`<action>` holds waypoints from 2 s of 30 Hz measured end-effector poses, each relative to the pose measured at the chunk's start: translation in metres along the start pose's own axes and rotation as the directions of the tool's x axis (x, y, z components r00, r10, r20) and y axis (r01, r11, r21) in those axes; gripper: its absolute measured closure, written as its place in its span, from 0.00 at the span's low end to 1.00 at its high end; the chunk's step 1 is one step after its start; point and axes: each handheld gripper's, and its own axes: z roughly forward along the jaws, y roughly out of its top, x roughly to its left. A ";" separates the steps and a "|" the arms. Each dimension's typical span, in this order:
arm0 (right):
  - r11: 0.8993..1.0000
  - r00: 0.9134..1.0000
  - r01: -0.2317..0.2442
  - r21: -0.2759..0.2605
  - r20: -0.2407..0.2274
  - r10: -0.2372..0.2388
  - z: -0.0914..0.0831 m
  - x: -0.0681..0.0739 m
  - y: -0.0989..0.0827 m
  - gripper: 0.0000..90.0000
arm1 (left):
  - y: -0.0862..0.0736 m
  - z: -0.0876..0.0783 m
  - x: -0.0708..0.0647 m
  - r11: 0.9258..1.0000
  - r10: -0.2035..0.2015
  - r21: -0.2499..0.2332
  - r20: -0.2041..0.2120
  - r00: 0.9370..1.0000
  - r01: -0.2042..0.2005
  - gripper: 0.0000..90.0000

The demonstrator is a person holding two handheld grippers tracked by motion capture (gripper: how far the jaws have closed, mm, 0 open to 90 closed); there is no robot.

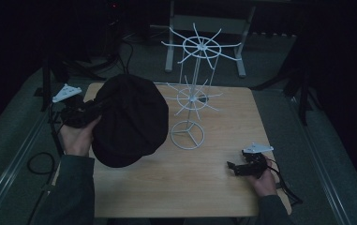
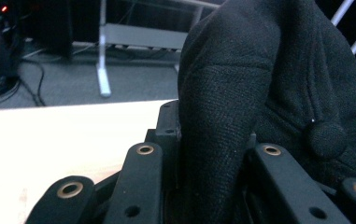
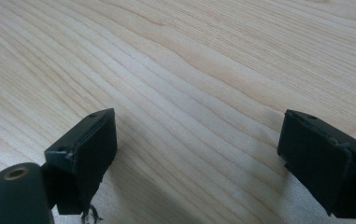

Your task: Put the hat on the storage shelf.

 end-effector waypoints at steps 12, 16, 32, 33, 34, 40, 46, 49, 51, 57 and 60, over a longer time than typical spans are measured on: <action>1.000 1.000 0.000 0.000 0.000 0.000 0.000 0.000 0.000 0.13 | 0.011 -0.005 -0.003 0.998 0.033 -0.047 0.071 0.997 -0.030 0.82; 1.000 1.000 0.000 0.000 0.000 0.000 0.000 0.000 0.000 0.13 | 0.015 -0.005 -0.003 0.998 0.023 -0.057 0.091 0.996 -0.018 0.82; 1.000 1.000 0.000 0.000 0.000 0.000 0.000 0.000 0.000 0.13 | 0.030 -0.010 -0.006 0.995 0.008 -0.096 0.159 0.987 0.007 0.82; 1.000 1.000 0.000 0.000 0.000 0.000 0.000 0.000 0.000 0.13 | 0.030 -0.010 -0.006 0.995 0.008 -0.096 0.159 0.987 0.007 0.82; 1.000 1.000 0.000 0.000 0.000 0.000 0.000 0.000 0.000 0.13 | 0.032 -0.010 -0.007 0.995 0.010 -0.097 0.161 0.987 0.005 0.82; 1.000 1.000 0.000 0.000 0.000 0.000 0.000 0.000 0.000 0.13 | 0.036 -0.012 -0.009 0.994 0.009 -0.111 0.181 0.983 0.011 0.82; 1.000 1.000 0.000 0.000 0.000 0.000 0.000 0.000 0.000 0.13 | 0.039 -0.013 -0.010 0.992 0.000 -0.120 0.197 0.980 0.024 0.82; 1.000 1.000 0.000 0.000 0.000 0.000 0.000 0.000 0.000 0.13 | 0.040 -0.013 -0.012 0.993 0.003 -0.120 0.197 0.980 0.021 0.82; 1.000 1.000 0.000 0.000 0.000 0.000 0.000 0.000 0.000 0.13 | 0.040 -0.013 -0.013 0.993 0.010 -0.119 0.196 0.980 0.014 0.82; 1.000 1.000 0.000 0.000 0.000 0.000 0.000 0.000 0.000 0.13 | 0.042 -0.012 -0.015 0.993 0.009 -0.119 0.213 0.977 0.017 0.81; 1.000 1.000 0.000 0.000 0.000 0.000 0.000 0.000 0.000 0.13 | 0.044 -0.013 -0.015 0.992 0.004 -0.123 0.223 0.975 0.024 0.81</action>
